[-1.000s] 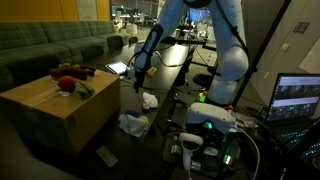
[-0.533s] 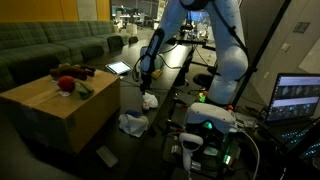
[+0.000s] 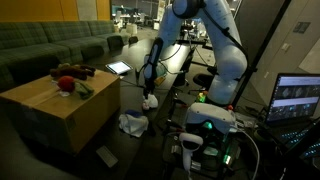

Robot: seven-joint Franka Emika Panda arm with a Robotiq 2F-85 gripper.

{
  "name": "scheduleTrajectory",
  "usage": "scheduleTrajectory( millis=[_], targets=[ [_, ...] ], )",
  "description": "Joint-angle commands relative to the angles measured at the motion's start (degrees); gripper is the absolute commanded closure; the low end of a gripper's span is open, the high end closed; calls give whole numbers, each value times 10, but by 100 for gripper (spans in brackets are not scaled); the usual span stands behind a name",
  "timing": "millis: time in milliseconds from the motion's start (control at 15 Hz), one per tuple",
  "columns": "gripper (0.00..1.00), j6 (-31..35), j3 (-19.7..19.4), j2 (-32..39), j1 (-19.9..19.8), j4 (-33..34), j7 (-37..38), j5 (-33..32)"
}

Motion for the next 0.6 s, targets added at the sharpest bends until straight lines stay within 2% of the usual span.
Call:
scheduleTrajectory(
  millis=[0, 533],
  targets=[
    [0, 41, 6, 49, -20, 39, 12, 0],
    [0, 38, 9, 127, -47, 122, 21, 0]
  ],
)
